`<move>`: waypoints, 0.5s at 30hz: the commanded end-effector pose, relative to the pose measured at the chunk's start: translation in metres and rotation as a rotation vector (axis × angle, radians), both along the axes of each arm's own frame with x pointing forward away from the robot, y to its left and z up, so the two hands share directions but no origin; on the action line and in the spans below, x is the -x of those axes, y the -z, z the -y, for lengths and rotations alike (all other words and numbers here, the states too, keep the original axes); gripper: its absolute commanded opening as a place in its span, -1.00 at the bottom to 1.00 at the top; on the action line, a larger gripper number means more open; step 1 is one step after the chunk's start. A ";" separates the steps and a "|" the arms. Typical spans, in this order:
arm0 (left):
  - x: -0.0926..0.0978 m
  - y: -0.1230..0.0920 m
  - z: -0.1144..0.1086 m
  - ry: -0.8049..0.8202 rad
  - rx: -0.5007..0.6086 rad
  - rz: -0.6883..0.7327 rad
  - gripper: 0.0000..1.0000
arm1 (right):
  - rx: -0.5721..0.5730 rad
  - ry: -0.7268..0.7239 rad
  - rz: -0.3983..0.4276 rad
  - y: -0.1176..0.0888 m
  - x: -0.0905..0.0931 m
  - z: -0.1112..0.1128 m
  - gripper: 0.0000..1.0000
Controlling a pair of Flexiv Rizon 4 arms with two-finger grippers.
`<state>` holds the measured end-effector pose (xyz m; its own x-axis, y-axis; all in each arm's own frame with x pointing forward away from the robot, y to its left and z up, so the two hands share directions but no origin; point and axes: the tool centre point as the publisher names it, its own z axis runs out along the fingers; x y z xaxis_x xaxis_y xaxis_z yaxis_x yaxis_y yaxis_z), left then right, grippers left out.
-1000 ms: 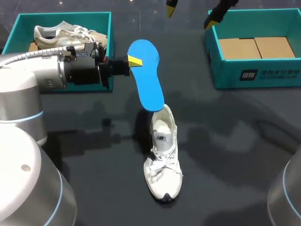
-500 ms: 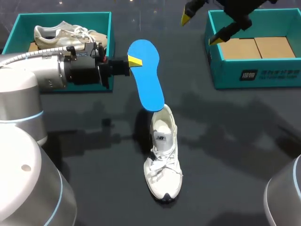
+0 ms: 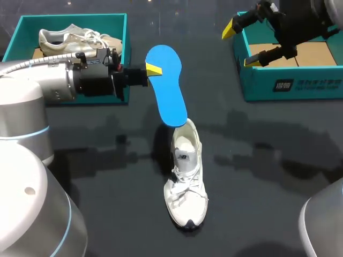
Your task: Take the shoe out of the shoebox, open the shoe tongue, remove and reinsert the insole, then place the shoe into the shoebox
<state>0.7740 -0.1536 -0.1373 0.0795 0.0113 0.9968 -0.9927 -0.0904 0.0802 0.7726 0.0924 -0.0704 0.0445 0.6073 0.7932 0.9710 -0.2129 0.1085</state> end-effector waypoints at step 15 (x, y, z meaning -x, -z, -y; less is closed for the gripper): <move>0.000 0.001 0.000 0.000 0.000 0.001 -1.00 | -0.385 -0.018 0.076 0.027 0.003 0.000 1.00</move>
<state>0.7740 -0.1536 -0.1373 0.0796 0.0112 0.9968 -0.9927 -0.0905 0.0803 0.7707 0.0905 -0.0914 -0.0080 0.3507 0.9364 0.9681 -0.2319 0.0952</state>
